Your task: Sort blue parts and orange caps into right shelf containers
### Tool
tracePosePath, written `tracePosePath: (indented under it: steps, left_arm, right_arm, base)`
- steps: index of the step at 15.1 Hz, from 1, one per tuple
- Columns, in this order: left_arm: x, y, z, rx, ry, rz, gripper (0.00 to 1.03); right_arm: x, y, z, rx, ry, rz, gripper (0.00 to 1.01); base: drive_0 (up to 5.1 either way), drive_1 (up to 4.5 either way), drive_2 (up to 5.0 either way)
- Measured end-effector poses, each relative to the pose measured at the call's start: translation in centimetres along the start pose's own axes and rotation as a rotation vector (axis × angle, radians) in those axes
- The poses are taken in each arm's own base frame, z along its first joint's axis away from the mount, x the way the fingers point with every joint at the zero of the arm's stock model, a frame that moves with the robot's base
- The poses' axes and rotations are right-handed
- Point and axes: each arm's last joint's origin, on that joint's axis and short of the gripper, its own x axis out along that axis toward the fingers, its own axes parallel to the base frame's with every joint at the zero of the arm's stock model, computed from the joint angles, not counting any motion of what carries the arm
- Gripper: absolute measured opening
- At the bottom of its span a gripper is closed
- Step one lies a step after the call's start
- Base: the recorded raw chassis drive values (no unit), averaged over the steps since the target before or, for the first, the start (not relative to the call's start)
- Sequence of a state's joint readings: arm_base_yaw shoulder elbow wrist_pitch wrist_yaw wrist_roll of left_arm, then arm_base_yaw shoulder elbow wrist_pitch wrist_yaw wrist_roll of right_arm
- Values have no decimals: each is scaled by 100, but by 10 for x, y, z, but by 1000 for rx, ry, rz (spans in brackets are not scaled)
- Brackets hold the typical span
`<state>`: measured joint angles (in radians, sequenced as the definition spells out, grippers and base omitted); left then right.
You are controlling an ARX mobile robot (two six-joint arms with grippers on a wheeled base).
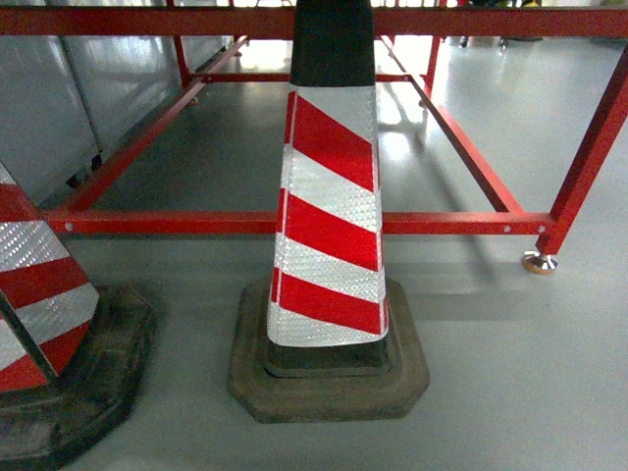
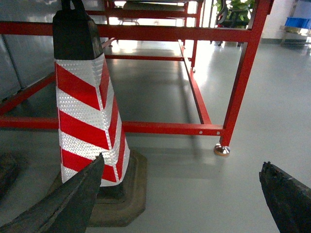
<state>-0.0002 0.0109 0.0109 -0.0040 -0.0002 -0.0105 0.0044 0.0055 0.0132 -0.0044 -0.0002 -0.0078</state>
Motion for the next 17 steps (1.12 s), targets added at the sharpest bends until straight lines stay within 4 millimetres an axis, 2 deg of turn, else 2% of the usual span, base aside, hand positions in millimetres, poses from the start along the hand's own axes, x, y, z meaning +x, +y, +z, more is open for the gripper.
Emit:
tracePosePath:
  steps: [17]
  left_arm:
    - [0,0,0,0,3,0,98]
  right_arm:
    - [0,0,0,0,2,0,98]
  base:
    - [0,0,0]
